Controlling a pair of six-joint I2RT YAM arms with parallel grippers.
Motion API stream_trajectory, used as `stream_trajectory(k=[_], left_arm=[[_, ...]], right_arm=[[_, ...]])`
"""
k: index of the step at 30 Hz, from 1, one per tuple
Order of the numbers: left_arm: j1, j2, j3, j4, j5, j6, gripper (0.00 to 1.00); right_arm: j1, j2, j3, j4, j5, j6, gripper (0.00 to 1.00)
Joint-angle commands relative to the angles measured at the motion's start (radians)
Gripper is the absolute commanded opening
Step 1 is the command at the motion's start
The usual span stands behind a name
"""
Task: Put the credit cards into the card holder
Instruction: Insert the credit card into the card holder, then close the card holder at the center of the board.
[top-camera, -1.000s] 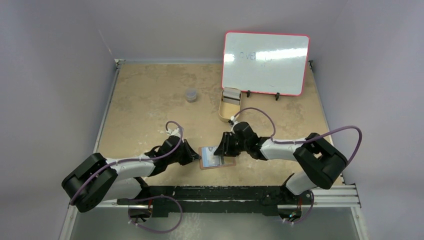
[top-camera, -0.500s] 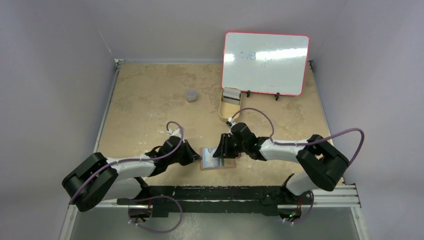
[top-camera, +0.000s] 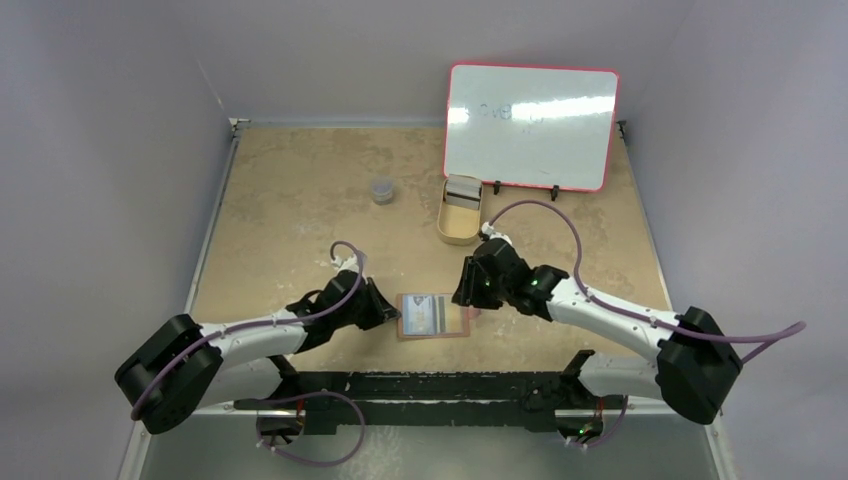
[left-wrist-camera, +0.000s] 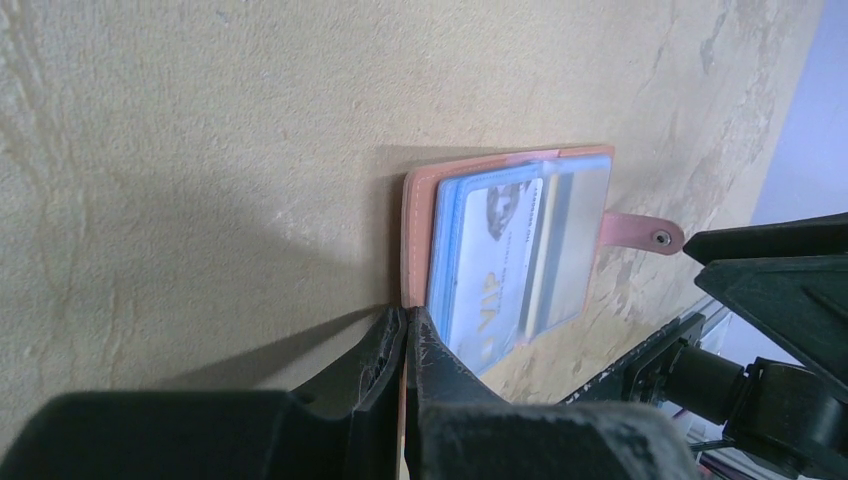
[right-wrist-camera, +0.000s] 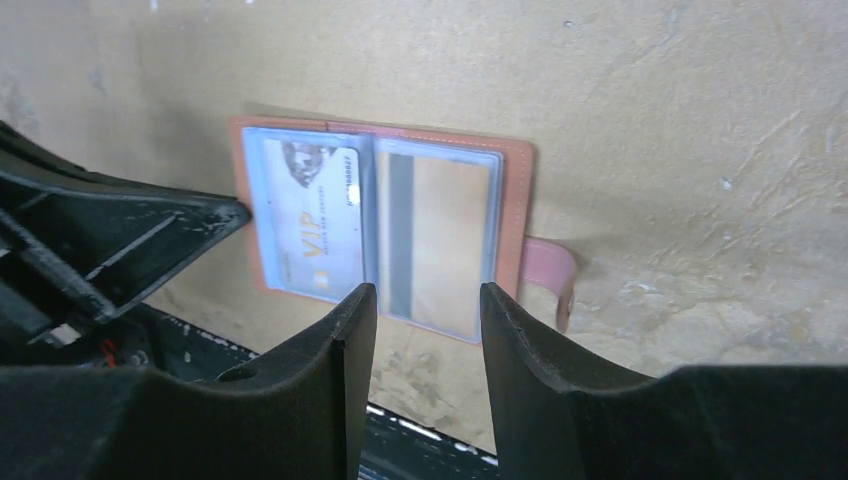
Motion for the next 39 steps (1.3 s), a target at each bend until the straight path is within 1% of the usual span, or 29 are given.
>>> stream_trajectory(k=[1, 4, 7, 11, 15, 19, 23, 29, 33, 36, 39], left_arm=[[-0.003, -0.022, 0.059, -0.022, -0.026, 0.033, 0.00], [-0.003, -0.028, 0.062, -0.027, -0.022, 0.035, 0.00], [-0.004, -0.048, 0.068, -0.053, -0.028, 0.035, 0.00], [-0.004, -0.073, 0.075, -0.075, -0.036, 0.036, 0.00], [-0.003, -0.074, 0.075, -0.057, -0.036, 0.034, 0.00], [-0.002, -0.071, 0.103, -0.105, -0.053, 0.055, 0.00], [-0.002, -0.086, 0.128, -0.180, -0.084, 0.077, 0.00], [0.001, -0.133, 0.111, -0.222, -0.094, 0.075, 0.00], [0.001, -0.160, 0.105, -0.263, -0.126, 0.079, 0.00], [0.004, -0.163, 0.114, -0.285, -0.133, 0.077, 0.00], [0.004, -0.172, 0.114, -0.288, -0.138, 0.073, 0.00]], right_arm=[[0.002, -0.008, -0.011, -0.039, 0.046, -0.021, 0.45], [0.001, 0.018, -0.007, -0.028, 0.038, -0.036, 0.45], [-0.002, 0.041, 0.014, -0.064, 0.076, -0.044, 0.45], [-0.015, 0.022, 0.021, -0.071, 0.088, -0.059, 0.46], [-0.078, 0.022, 0.064, -0.100, 0.082, -0.103, 0.47], [-0.125, 0.017, 0.100, -0.113, 0.060, -0.148, 0.46], [-0.133, -0.017, 0.051, -0.058, -0.002, -0.151, 0.47], [-0.134, -0.005, 0.003, 0.016, -0.114, -0.160, 0.47], [-0.134, -0.007, -0.045, 0.105, -0.184, -0.162, 0.46], [-0.133, 0.015, -0.062, 0.152, -0.154, -0.185, 0.44], [-0.133, 0.025, -0.086, 0.177, -0.174, -0.173, 0.42]])
